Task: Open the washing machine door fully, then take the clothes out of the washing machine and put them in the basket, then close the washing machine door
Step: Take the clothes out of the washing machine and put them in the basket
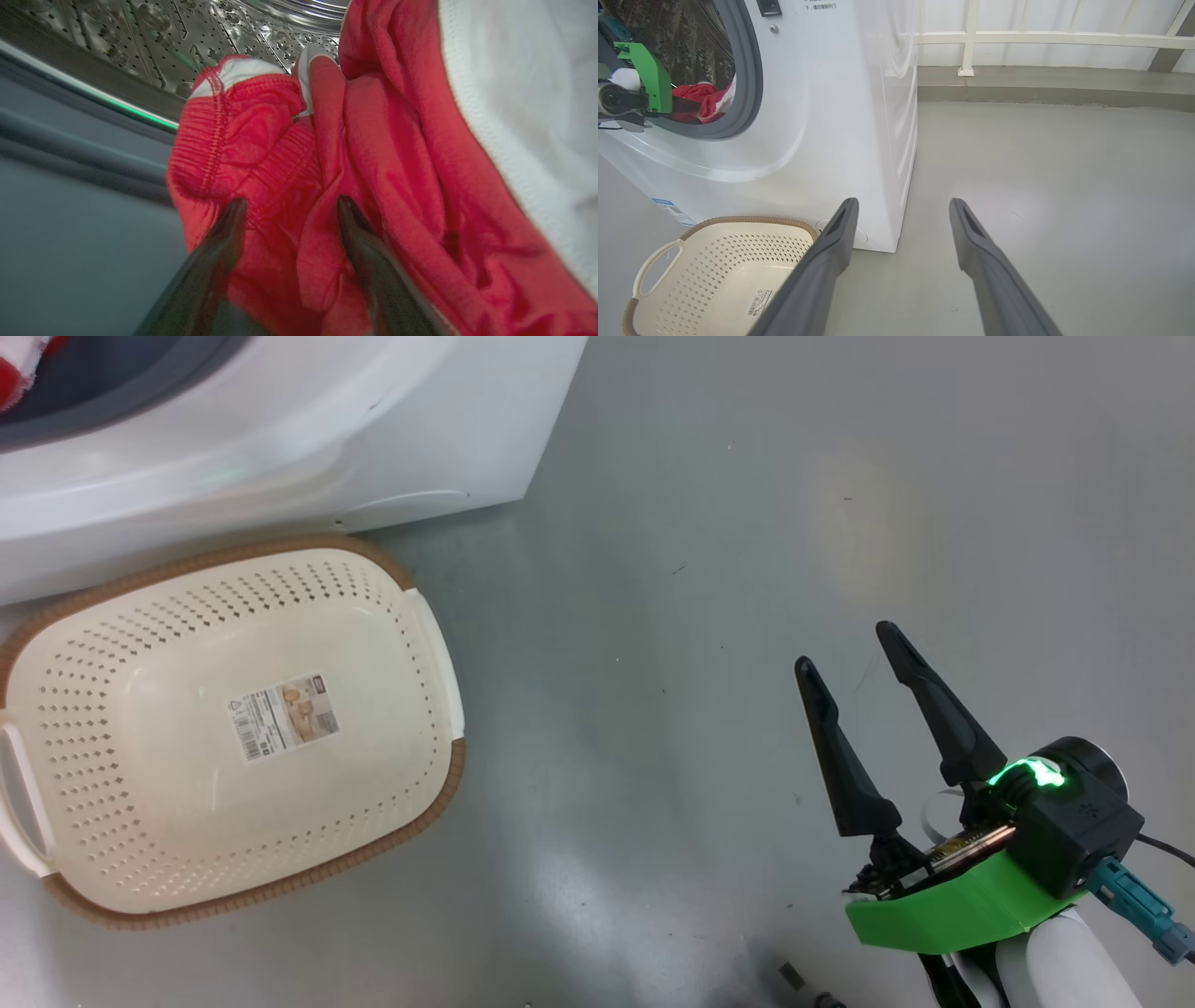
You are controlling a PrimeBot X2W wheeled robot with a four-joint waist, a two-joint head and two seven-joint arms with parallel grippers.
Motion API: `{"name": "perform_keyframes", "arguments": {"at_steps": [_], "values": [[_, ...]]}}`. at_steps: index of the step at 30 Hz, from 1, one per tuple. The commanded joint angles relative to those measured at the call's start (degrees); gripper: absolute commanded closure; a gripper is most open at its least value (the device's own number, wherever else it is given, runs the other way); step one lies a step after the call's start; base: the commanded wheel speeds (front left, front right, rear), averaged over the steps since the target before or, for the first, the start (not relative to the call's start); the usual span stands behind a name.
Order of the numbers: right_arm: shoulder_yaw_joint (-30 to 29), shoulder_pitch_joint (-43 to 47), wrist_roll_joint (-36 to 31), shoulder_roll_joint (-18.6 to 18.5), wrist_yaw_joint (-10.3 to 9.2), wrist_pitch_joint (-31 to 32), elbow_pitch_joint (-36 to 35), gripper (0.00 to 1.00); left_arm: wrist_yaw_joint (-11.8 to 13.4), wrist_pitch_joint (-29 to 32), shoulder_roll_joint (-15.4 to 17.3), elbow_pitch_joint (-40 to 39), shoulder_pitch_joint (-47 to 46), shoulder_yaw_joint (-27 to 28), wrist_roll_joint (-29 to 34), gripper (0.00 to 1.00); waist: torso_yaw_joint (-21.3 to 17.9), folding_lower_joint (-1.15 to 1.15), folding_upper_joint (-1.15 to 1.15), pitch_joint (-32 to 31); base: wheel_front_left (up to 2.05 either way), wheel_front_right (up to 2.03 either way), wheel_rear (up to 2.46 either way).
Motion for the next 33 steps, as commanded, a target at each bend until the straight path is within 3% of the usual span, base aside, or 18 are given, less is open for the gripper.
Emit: {"name": "perform_keyframes", "arguments": {"at_steps": [1, 3, 4, 6, 7, 21, 33], "values": [[1.45, 0.60, 0.40, -0.67, 0.28, -0.36, -1.30, 0.00, -0.31, 0.97, 3.75, 0.26, -0.04, 0.48, 0.18, 0.00, -0.07, 0.00, 0.00, -0.02, 0.00, 0.00, 0.00], [1.42, 0.65, 0.38, -0.67, 0.28, -0.37, -1.34, 0.00, -0.41, 1.03, 3.66, 0.32, -0.03, 0.41, 0.10, 0.00, -0.07, 0.00, 0.00, -0.01, 0.00, 0.00, 0.00], [1.36, 0.68, 0.35, -0.67, 0.28, -0.37, -1.38, 0.00, -0.44, 1.06, 3.58, 0.34, -0.04, 0.33, 0.04, 0.15, -0.04, 0.00, 0.00, 0.01, 0.00, 0.00, 0.00], [1.35, 0.68, 0.34, -0.67, 0.28, -0.38, -1.44, 0.00, -0.70, 1.06, 3.52, 0.34, -0.10, 0.16, -0.07, 0.89, 0.03, 0.00, 0.00, 0.11, 0.00, 0.00, 0.00], [1.38, 0.66, 0.34, -0.67, 0.28, -0.40, -1.45, 0.00, -0.87, 0.98, 3.50, 0.30, -0.13, 0.11, -0.16, 1.00, 0.08, 0.00, 0.00, 0.15, 0.00, 0.00, 0.00], [1.13, 0.19, 0.36, -0.67, 0.28, -0.65, -0.99, 0.00, -3.33, -4.33, 2.43, -2.53, 0.78, 1.20, -3.14, 1.00, 1.57, 0.00, 0.00, 0.53, 0.00, 0.00, 0.00], [0.65, -0.04, 0.23, -0.67, 0.28, -0.33, -1.12, 0.00, -4.02, -9.32, 2.13, -8.97, 1.49, 0.99, -4.01, 1.00, 3.12, 0.00, 0.00, 0.25, 0.00, 0.00, 0.00]]}}
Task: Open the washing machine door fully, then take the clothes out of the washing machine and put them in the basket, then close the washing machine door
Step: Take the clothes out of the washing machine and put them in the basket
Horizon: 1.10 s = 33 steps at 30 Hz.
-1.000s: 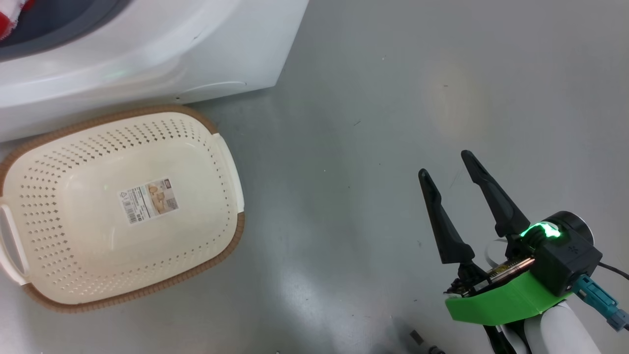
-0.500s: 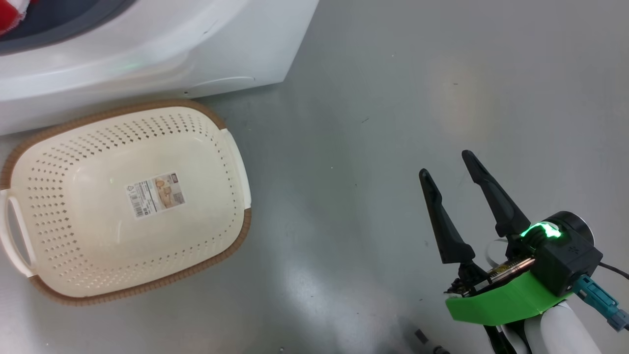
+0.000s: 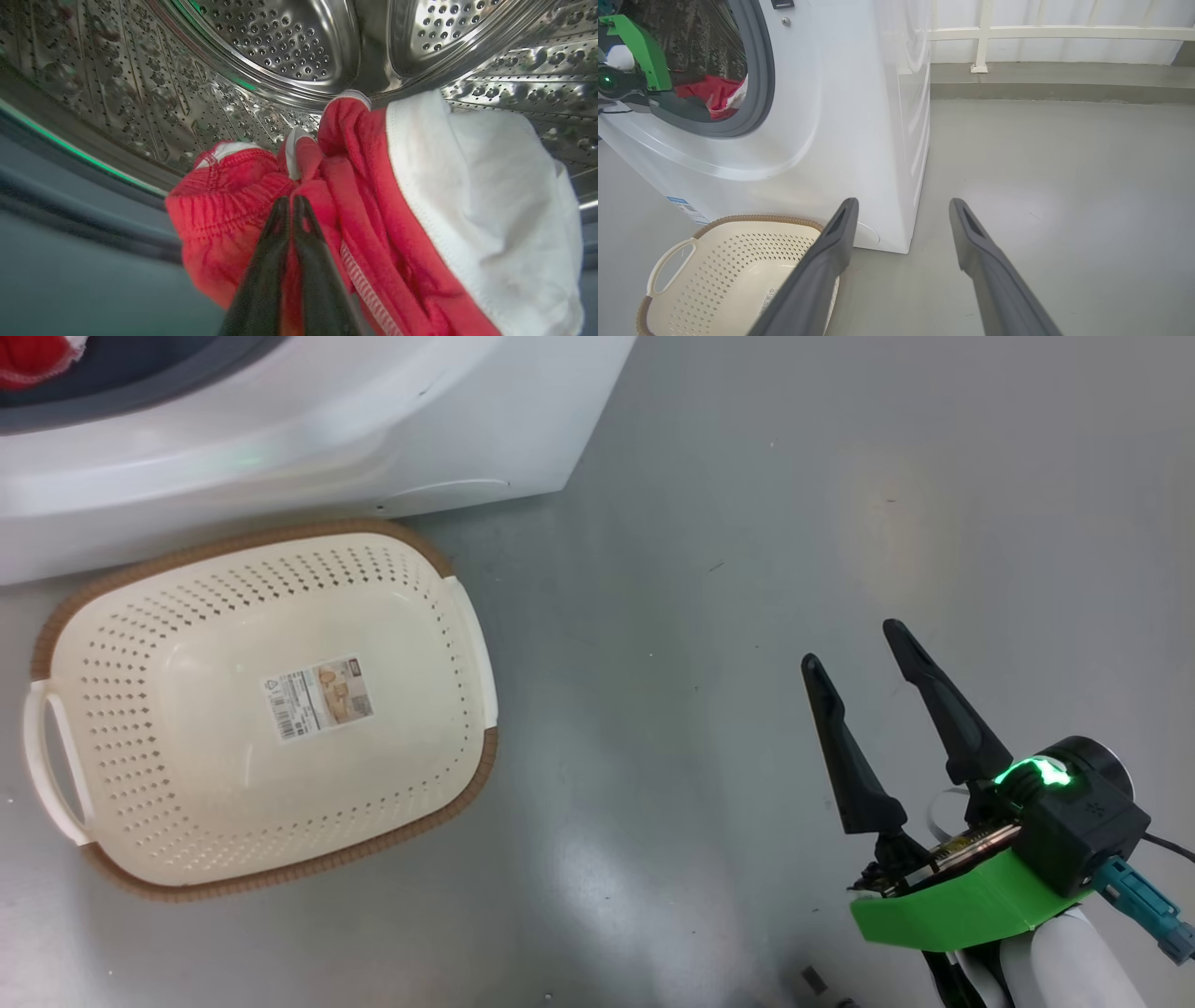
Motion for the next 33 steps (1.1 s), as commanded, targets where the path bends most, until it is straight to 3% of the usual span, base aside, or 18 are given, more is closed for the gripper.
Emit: {"name": "perform_keyframes", "arguments": {"at_steps": [1, 13, 33], "values": [[1.04, -0.05, 0.26, -0.66, 0.28, -0.09, -1.27, 0.00, -0.53, -1.27, 2.62, -2.84, 0.91, 0.86, -0.60, 1.00, 0.32, 0.00, 0.00, -0.02, 0.00, 0.00, 0.00], [0.51, -0.36, 0.24, -0.66, 0.28, 0.04, -1.24, 0.00, 0.42, -3.02, 3.02, -15.92, 7.01, 0.65, -1.45, 1.00, 1.90, 0.00, 0.00, -0.78, 0.00, 0.00, 0.00], [-0.30, -0.78, 0.28, -0.66, 0.28, -0.03, -0.70, 0.00, 7.48, 0.25, 4.40, -44.77, 27.60, 2.41, -4.15, 1.00, 4.60, 0.00, 0.00, -4.46, 0.00, 0.00, 0.00]]}}
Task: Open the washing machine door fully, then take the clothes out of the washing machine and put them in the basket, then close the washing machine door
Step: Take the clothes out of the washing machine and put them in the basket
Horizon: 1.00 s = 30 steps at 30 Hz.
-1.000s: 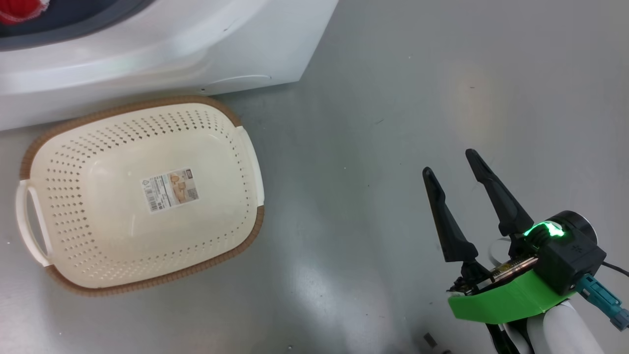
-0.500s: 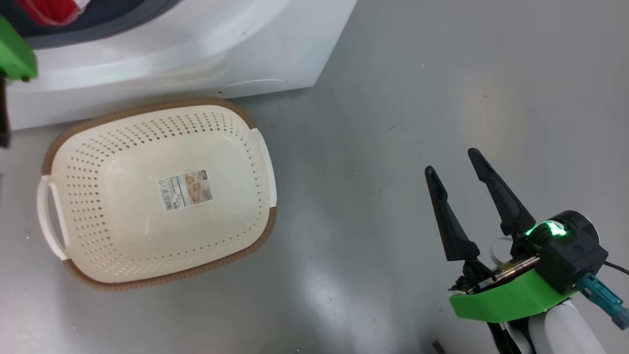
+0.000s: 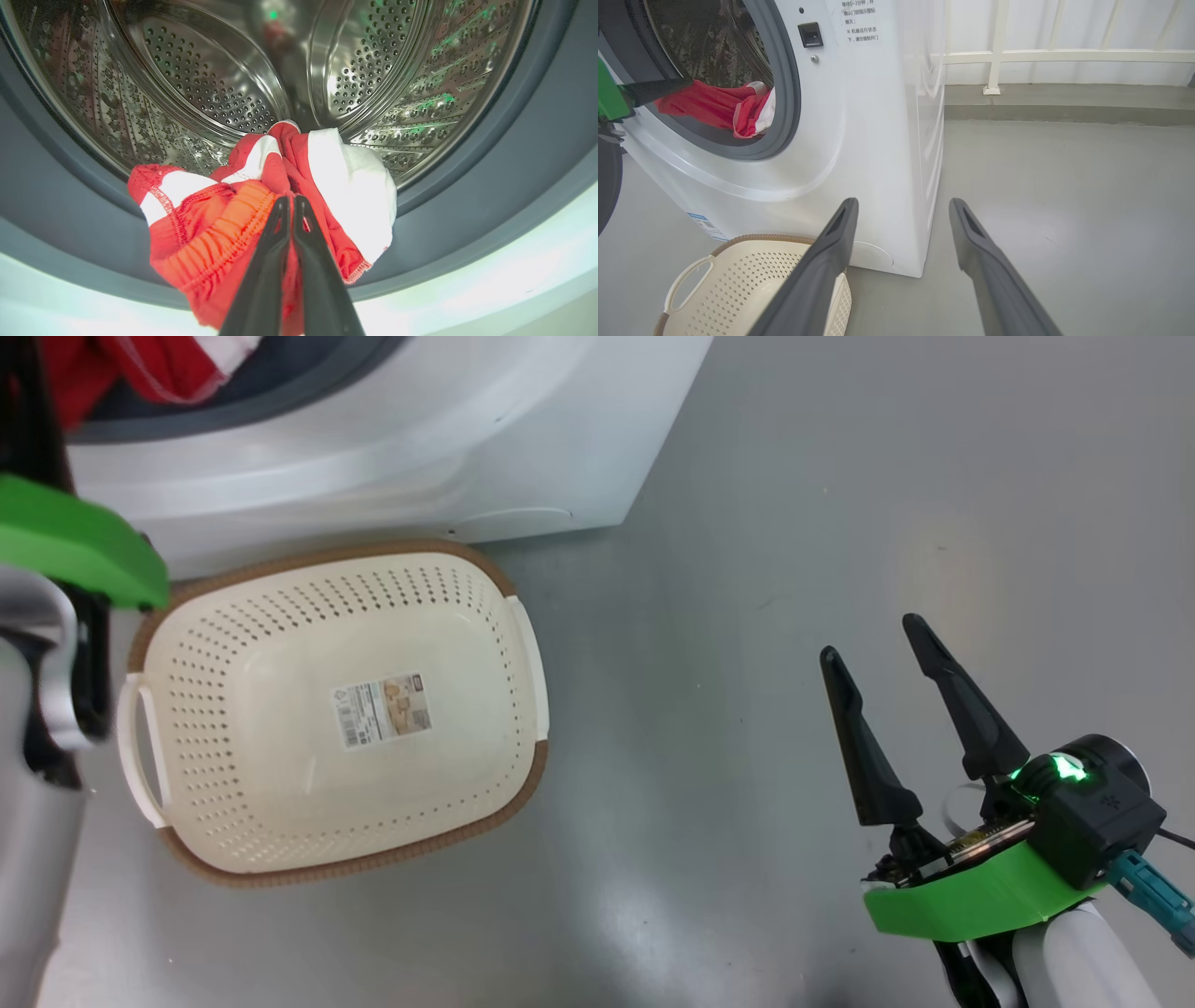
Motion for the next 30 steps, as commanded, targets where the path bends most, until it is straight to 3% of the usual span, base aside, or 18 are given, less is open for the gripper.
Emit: {"name": "perform_keyframes", "arguments": {"at_steps": [1, 30], "values": [[1.14, -0.52, 0.25, -0.43, 0.28, -0.01, -1.07, 0.00, 0.82, 0.09, 3.19, -2.65, 1.43, 1.91, -0.57, 1.00, 0.32, 0.00, 0.00, -1.10, 0.00, 0.00, 0.00], [-2.51, 5.21, 0.67, -0.43, 0.28, 1.16, -2.63, 0.00, 6.67, 2.51, 3.03, -24.13, 20.60, 0.17, -1.11, 1.00, 3.11, 0.00, 0.00, -12.67, 0.00, 0.00, 0.00]]}}
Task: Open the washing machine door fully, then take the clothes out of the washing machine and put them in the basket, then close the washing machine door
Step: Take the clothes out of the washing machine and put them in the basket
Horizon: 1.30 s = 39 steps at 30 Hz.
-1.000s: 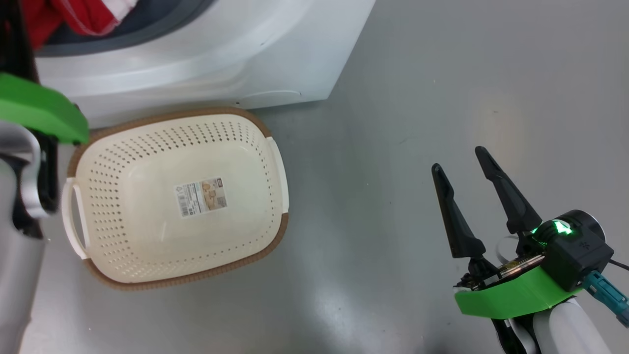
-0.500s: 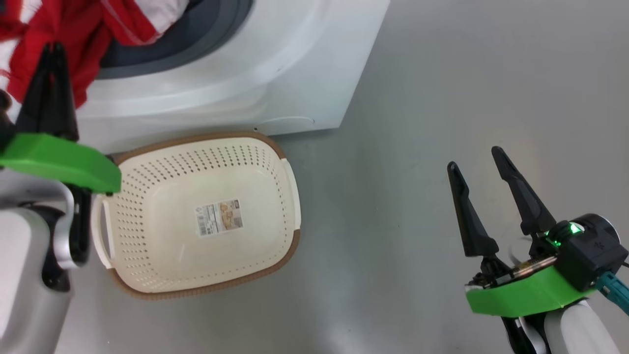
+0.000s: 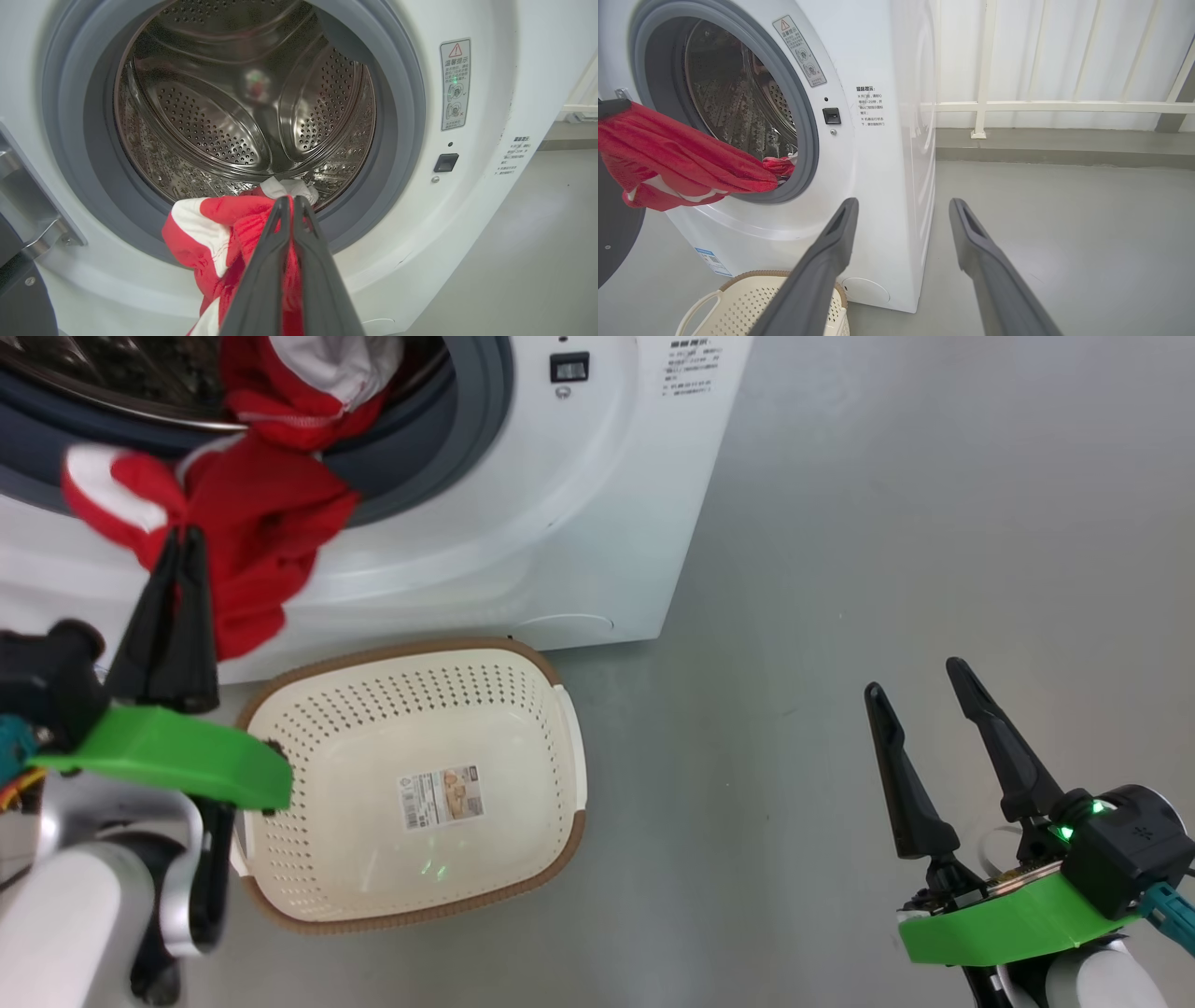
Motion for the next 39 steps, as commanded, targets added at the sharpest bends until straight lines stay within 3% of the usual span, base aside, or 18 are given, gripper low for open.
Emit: {"name": "perform_keyframes", "arguments": {"at_steps": [1, 15, 23, 30, 39], "values": [[1.13, 0.39, 0.67, -0.42, 0.28, 0.08, -1.66, 0.00, 0.77, 0.21, 2.45, -2.91, 0.73, 2.02, 0.36, 1.00, 0.34, 0.00, 0.00, -0.93, 0.00, 0.00, 0.00], [0.68, 1.65, 1.31, -0.42, 0.28, 0.26, -1.84, 0.00, 4.92, 2.19, 1.93, -13.16, 7.68, -0.78, 2.85, 1.00, 0.87, 0.00, 0.00, -3.66, 0.00, 0.00, 0.00], [0.49, 2.21, 1.58, -0.42, 0.28, 0.41, -1.84, 0.00, 6.19, 2.07, 0.80, -14.02, 10.94, -1.77, 2.56, 1.00, 1.07, 0.00, 0.00, -4.88, 0.00, 0.00, 0.00], [0.65, 2.18, 1.33, -0.42, 0.28, 0.73, -2.64, 0.00, 5.58, 0.72, -0.37, -10.72, 11.57, -2.53, 1.69, 1.00, 0.77, 0.00, 0.00, -3.62, 0.00, 0.00, 0.00], [0.46, 1.52, 1.19, -0.42, 0.28, 0.82, -2.90, 0.00, 2.71, -2.38, -2.05, -1.20, 11.17, -4.84, 1.06, 1.00, 0.09, 0.00, 0.00, -1.59, 0.00, 0.00, 0.00]]}}
